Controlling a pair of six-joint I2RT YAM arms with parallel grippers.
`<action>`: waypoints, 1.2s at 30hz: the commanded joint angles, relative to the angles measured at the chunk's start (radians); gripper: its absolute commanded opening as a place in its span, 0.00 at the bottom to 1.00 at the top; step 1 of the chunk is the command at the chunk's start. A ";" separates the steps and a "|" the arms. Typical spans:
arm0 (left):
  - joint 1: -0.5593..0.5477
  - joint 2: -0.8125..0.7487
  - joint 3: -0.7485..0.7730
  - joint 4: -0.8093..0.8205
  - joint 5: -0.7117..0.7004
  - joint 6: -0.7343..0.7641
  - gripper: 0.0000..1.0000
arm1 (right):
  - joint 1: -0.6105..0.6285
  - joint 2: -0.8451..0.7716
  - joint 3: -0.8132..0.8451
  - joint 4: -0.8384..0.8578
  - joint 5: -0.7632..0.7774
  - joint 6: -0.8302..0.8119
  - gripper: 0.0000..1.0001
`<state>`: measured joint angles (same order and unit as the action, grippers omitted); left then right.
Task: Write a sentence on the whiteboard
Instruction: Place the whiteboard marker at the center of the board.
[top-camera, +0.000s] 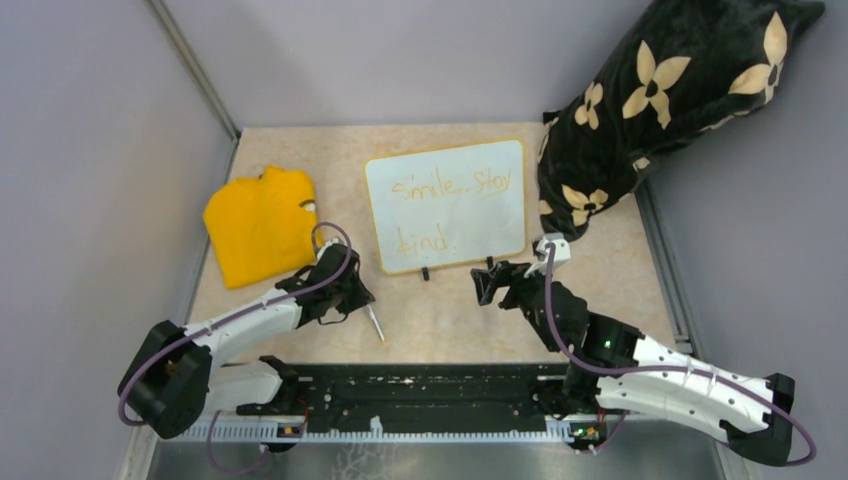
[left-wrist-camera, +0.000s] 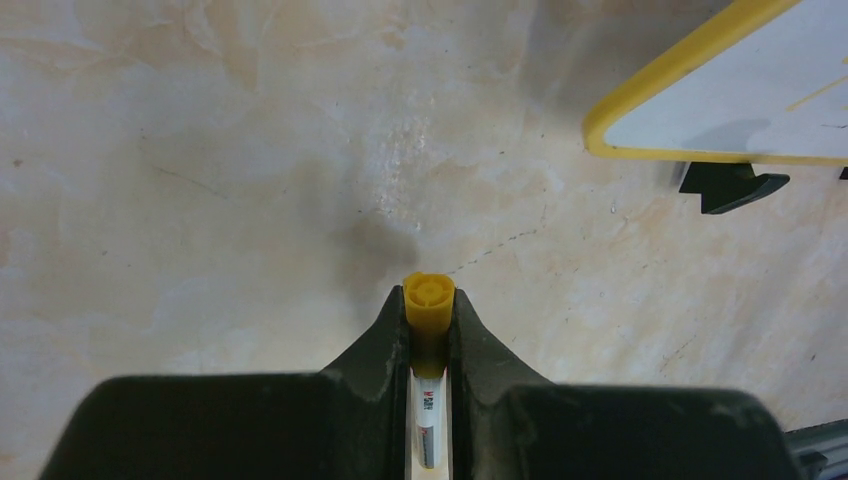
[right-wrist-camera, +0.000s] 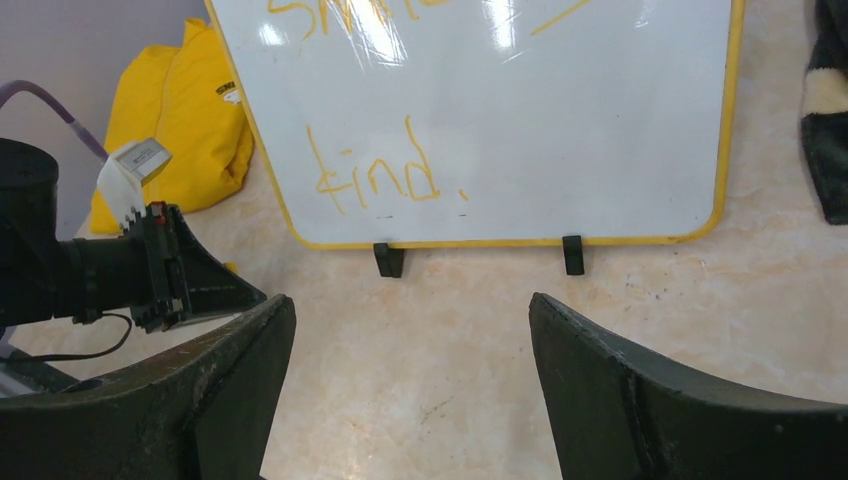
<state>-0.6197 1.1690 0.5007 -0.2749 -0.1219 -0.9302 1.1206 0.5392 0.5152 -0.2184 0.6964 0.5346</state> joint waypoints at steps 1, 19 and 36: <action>0.009 0.037 0.007 0.069 -0.024 -0.014 0.00 | -0.003 -0.005 0.033 0.036 0.018 -0.015 0.84; 0.015 0.103 -0.033 0.120 0.010 -0.019 0.19 | -0.004 -0.020 0.020 0.043 0.022 -0.018 0.84; 0.015 0.086 -0.045 0.108 0.028 -0.007 0.35 | -0.003 -0.023 0.031 0.044 0.027 -0.021 0.84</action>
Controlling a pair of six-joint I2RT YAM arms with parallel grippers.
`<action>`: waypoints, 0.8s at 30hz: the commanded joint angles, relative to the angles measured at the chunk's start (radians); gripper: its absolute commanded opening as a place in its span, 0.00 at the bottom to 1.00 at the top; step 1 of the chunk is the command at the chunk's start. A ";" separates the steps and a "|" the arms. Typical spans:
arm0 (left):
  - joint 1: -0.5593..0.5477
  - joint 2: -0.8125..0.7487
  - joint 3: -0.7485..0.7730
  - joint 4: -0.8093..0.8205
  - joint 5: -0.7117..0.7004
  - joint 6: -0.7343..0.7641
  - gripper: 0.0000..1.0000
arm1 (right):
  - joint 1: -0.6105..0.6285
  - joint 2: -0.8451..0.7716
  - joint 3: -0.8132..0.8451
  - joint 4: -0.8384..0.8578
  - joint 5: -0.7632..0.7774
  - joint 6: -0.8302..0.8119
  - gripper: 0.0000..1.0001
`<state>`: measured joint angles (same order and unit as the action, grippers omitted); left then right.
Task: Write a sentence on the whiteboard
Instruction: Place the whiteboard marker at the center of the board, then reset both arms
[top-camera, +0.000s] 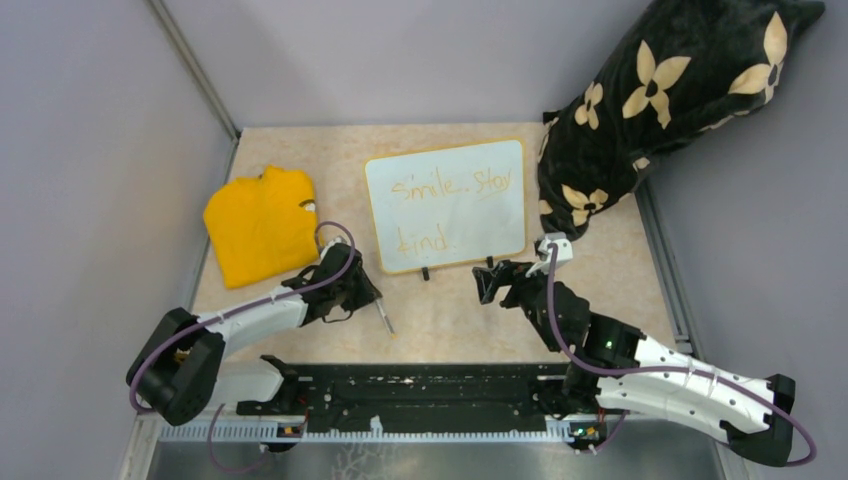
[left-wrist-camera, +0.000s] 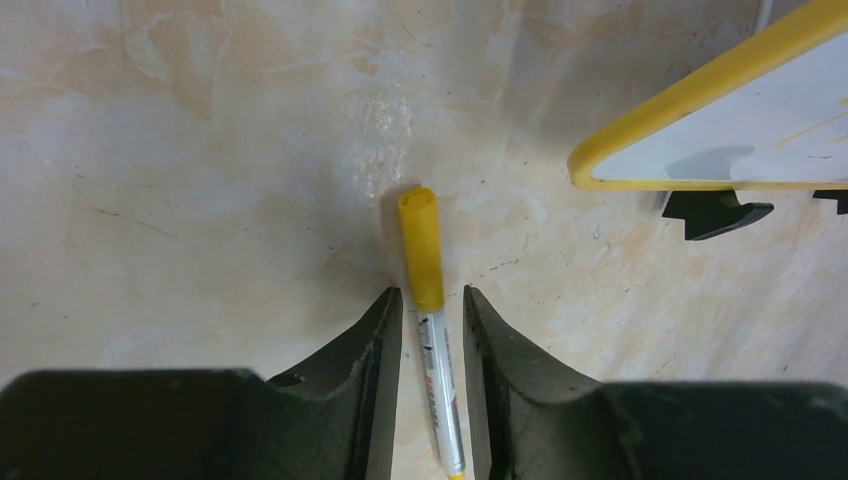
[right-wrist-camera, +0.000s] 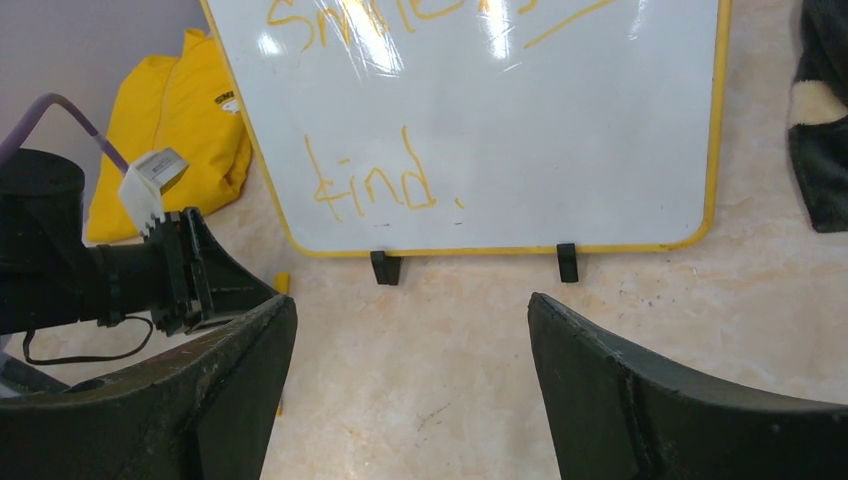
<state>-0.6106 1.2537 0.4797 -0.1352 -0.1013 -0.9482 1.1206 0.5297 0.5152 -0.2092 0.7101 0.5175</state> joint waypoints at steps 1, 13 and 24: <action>0.005 0.003 -0.024 -0.033 0.013 0.012 0.36 | -0.003 -0.014 0.034 0.032 0.012 -0.001 0.83; 0.005 -0.086 0.010 -0.134 -0.017 0.012 0.64 | -0.003 -0.019 0.039 0.022 0.012 -0.006 0.83; 0.005 -0.224 0.176 -0.329 -0.090 0.098 0.92 | -0.005 0.124 0.161 -0.028 0.090 -0.006 0.87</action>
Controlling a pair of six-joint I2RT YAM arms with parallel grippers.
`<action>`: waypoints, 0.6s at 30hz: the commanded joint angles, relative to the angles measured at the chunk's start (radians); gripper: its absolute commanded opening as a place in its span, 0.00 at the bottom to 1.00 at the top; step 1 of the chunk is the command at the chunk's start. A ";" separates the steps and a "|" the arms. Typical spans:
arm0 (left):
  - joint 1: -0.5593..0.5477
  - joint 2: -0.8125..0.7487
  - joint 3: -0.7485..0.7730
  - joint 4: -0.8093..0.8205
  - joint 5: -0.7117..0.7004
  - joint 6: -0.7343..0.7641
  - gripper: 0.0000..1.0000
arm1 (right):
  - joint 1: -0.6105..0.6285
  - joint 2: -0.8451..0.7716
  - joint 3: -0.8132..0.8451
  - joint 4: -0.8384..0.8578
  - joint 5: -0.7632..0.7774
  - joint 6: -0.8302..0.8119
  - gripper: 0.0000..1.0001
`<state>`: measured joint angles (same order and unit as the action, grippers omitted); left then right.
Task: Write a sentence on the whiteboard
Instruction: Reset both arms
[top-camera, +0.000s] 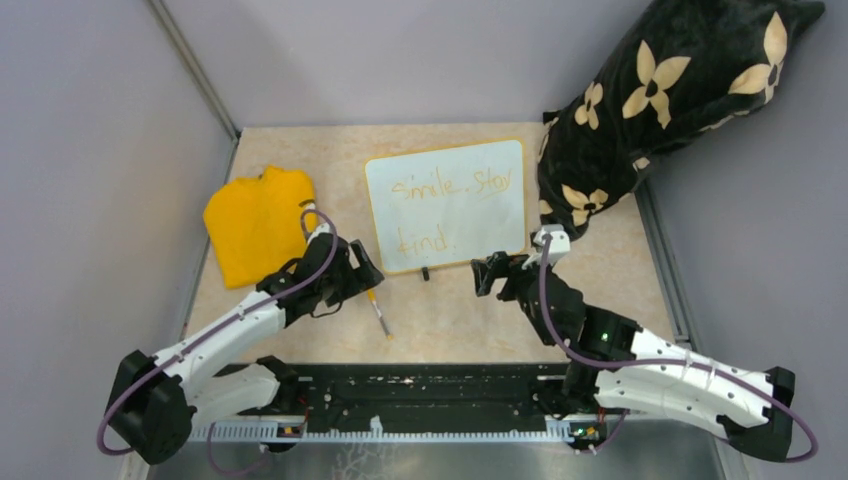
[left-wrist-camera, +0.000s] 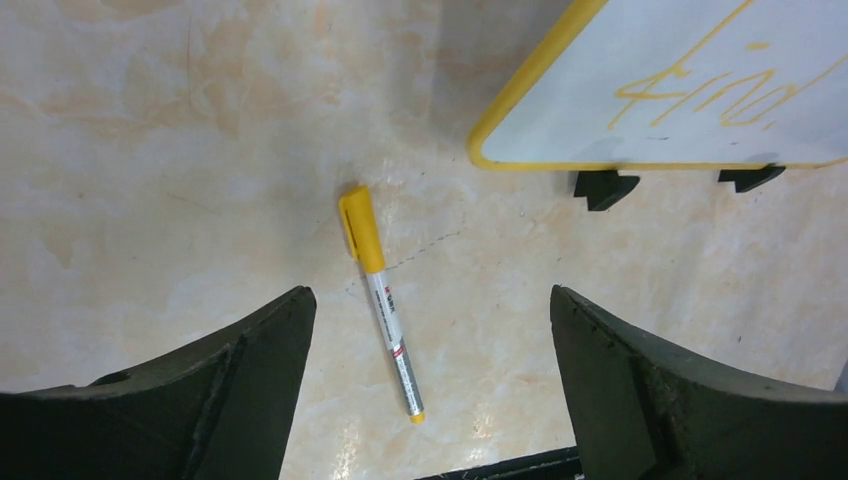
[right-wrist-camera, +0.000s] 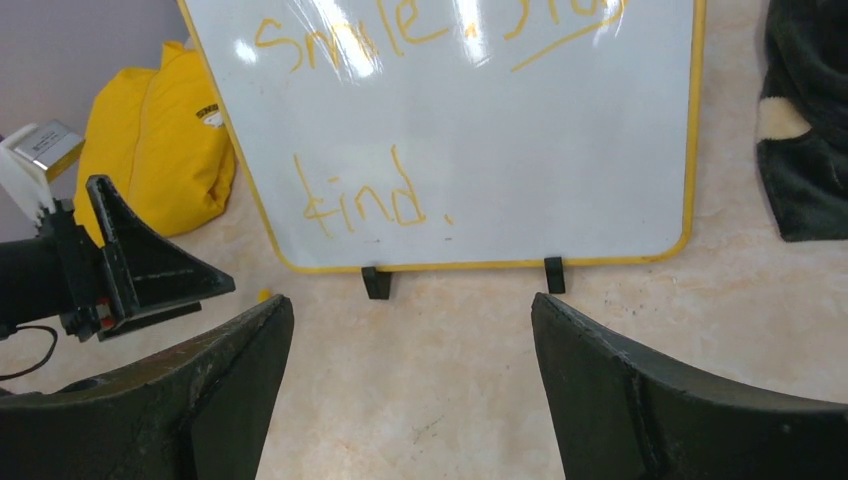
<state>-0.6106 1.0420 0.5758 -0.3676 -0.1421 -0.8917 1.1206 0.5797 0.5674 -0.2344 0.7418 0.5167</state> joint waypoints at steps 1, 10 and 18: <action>0.005 -0.010 0.098 -0.106 -0.057 0.065 0.93 | -0.005 0.109 0.129 -0.005 0.069 -0.001 0.89; 0.004 0.028 0.249 -0.240 -0.141 0.106 0.97 | -0.064 0.471 0.445 -0.232 0.196 0.162 0.99; -0.008 -0.024 0.357 -0.204 -0.034 0.354 0.99 | -0.505 0.588 0.643 -0.386 -0.321 0.181 0.99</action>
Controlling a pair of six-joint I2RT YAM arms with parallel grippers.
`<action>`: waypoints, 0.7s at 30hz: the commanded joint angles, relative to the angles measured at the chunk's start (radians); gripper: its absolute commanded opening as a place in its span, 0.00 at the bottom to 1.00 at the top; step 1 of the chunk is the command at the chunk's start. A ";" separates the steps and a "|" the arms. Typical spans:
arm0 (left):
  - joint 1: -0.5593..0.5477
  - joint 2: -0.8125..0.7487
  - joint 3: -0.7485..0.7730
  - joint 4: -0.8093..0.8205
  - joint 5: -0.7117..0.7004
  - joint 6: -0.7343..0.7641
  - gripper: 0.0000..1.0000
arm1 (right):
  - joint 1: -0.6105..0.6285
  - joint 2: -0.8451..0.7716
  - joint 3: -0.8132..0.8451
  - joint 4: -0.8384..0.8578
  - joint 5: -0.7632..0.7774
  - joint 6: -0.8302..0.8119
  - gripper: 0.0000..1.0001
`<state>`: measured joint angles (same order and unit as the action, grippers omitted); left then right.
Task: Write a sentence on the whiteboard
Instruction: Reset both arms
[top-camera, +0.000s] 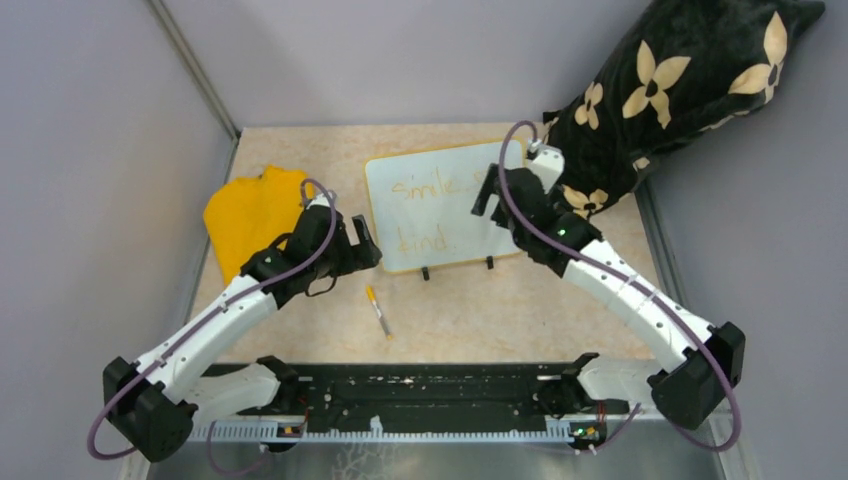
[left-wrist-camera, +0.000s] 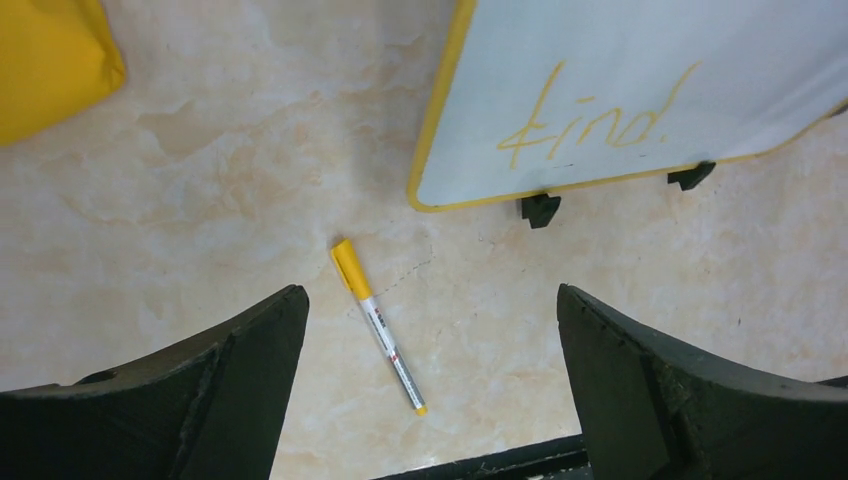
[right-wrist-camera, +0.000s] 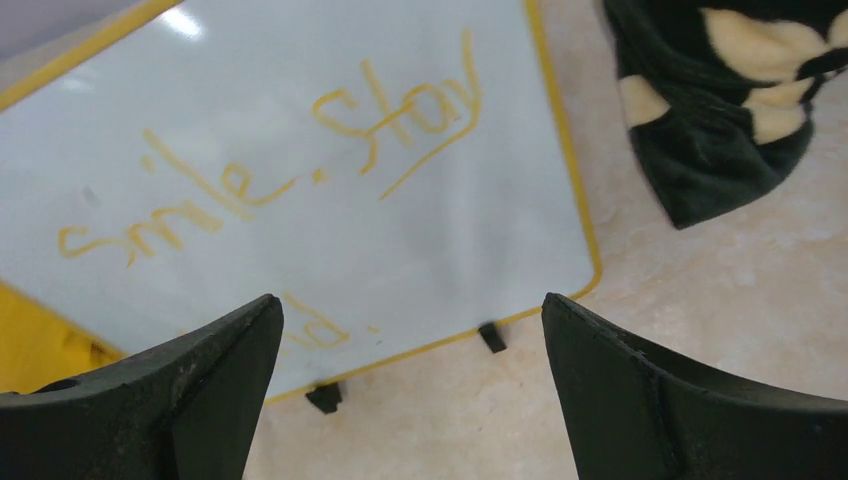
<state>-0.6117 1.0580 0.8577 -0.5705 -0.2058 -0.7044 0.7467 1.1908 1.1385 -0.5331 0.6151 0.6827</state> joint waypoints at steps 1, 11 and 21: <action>-0.006 -0.050 0.090 0.003 0.007 0.202 0.99 | -0.134 -0.041 0.076 -0.086 -0.145 -0.003 0.99; -0.006 -0.120 0.181 0.160 -0.057 0.507 0.99 | -0.133 -0.314 0.108 0.064 0.199 -0.218 0.99; -0.006 -0.101 0.326 0.283 -0.004 0.523 0.99 | -0.092 -0.338 0.205 0.216 0.384 -0.521 0.99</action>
<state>-0.6151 0.9543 1.0943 -0.3866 -0.2417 -0.2150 0.6159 0.8158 1.3033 -0.4297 0.8936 0.3420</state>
